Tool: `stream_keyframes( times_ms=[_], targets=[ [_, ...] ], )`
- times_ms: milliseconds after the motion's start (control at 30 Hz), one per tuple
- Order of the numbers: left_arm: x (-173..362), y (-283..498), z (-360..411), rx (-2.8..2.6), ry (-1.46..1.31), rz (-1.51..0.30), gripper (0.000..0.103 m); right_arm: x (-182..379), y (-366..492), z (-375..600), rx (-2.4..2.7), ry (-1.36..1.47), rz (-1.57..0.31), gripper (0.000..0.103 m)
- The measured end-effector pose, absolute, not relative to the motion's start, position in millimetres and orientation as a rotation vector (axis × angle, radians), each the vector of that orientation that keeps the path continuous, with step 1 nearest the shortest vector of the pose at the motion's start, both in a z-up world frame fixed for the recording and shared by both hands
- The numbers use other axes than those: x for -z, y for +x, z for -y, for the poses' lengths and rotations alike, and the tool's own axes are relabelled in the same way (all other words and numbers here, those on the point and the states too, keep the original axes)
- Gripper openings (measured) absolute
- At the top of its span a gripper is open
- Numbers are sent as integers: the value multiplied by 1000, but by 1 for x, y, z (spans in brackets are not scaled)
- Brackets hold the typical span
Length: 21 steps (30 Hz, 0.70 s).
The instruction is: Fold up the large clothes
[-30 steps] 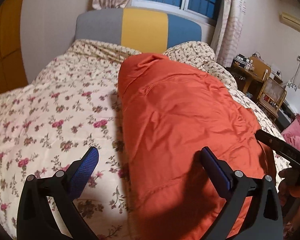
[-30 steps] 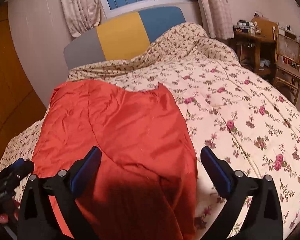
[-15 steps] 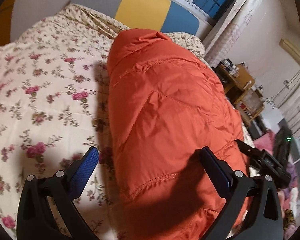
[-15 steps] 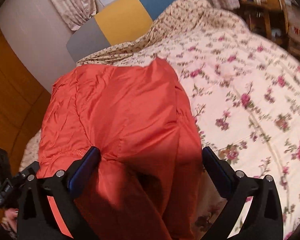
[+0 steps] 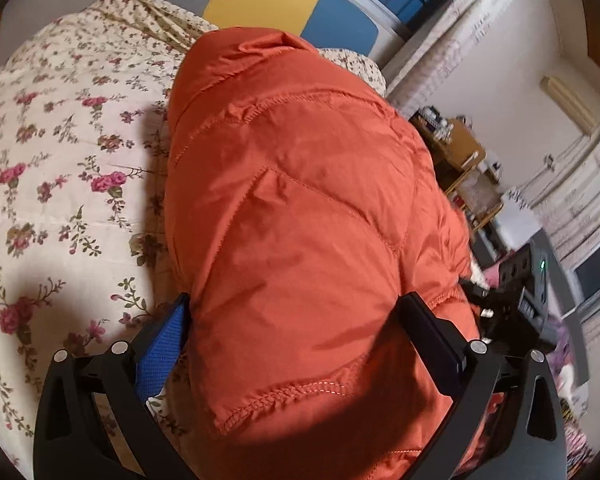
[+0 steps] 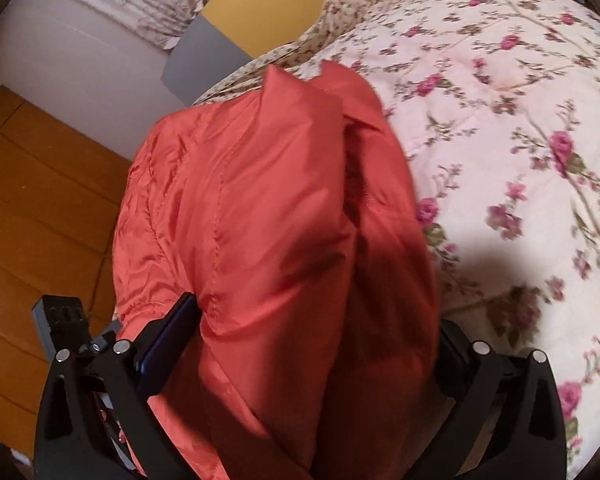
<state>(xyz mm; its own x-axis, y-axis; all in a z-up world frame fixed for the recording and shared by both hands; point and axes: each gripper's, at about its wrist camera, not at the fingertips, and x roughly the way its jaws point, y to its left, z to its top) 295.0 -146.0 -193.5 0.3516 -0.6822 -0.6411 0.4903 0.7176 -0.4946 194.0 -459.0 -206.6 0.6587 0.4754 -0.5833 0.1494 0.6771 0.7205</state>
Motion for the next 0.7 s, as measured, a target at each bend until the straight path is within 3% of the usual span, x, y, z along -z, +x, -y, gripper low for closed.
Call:
stream_keyframes(
  times_ms=[200,500,700],
  targets=[
    [175,280,156,751,-140,-877,86,191,184,448,-201,786,-763,70],
    [150,252,150,756,-101,-737,74,160,176,423,-226,729,-657,61],
    [135,241,124,729,-118,-664,68,144,172,399,-273,713,-618,60]
  ],
)
